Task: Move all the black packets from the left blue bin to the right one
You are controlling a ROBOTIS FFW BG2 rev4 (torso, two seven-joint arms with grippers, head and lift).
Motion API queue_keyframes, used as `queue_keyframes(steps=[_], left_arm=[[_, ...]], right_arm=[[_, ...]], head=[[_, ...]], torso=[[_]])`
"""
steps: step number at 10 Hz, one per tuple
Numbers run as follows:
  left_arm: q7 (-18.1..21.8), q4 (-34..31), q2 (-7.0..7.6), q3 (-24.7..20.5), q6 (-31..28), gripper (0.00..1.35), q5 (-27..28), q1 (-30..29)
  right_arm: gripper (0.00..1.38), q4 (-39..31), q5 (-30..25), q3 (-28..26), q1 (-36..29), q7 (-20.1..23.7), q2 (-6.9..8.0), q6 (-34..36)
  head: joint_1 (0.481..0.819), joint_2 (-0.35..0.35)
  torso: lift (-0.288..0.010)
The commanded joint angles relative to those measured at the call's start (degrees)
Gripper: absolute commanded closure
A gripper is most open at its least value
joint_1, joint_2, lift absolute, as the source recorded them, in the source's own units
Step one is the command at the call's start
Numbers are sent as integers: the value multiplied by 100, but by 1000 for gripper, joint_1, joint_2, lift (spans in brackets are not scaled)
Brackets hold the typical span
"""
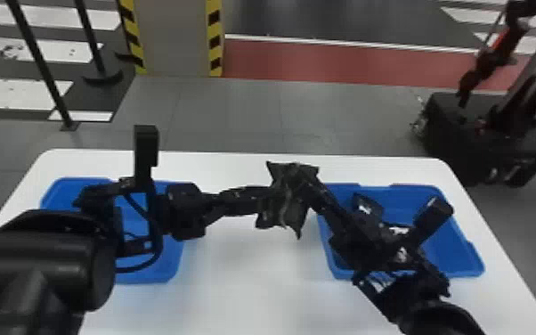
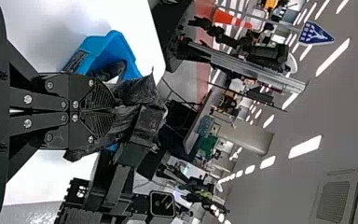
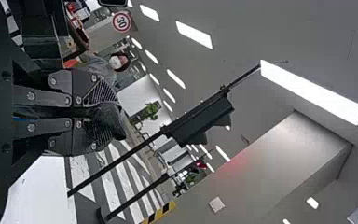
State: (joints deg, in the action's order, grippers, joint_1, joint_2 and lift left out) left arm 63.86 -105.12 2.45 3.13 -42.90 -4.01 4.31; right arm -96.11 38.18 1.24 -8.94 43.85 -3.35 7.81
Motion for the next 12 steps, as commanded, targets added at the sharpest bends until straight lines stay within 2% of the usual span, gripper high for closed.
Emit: queue_keyframes(steps=[1,2,3,4,5,7,8,9,10,11,12], left_arm=[[-110,14,-8,-58,100,987,-153,-107],[-181,14,-26,-216,156,444,-241,-276],[-189,14,-34,-444,282,91,-241,-472],[-189,0,-17,-699,493,87,-364,-683],[-189,-56,18,-945,718,171,-540,-922],[-181,-450,53,-1473,887,205,-689,-1372],[-181,-591,53,-1701,1070,206,-733,-1513],[-189,-703,36,-1912,1393,206,-848,-1640],[-224,-900,9,-2123,1562,206,-918,-1836],[-268,-1027,-26,-2264,1562,206,-935,-1991],[-304,-1027,-26,-2290,1548,206,-1015,-2061]], right_arm=[[1277,28,93,0,-34,0,1,-50],[1277,70,225,-44,-34,0,-8,-134],[1277,70,181,-299,-48,-9,-17,-148],[1277,98,111,-589,-34,-9,-87,-148],[1277,197,102,-774,-6,-79,-263,-120],[1276,815,-3,-915,93,-439,-764,-120],[1277,1195,-205,-1125,177,-518,-887,-120],[1276,1533,-733,-1679,304,-580,-896,-120],[1276,1870,-961,-2013,515,-694,-905,-120],[1184,2095,-1163,-2207,740,-808,-957,20],[630,2137,-1295,-2207,852,-826,-1036,400]], head=[[695,-86],[695,-88],[695,-86],[695,-86],[695,-95],[695,-108],[695,-114],[695,-126],[695,-141],[695,-178],[695,-211]], torso=[[-110],[-110],[-110],[-110],[-110],[-110],[-110],[-110],[-110],[-110],[-110]])
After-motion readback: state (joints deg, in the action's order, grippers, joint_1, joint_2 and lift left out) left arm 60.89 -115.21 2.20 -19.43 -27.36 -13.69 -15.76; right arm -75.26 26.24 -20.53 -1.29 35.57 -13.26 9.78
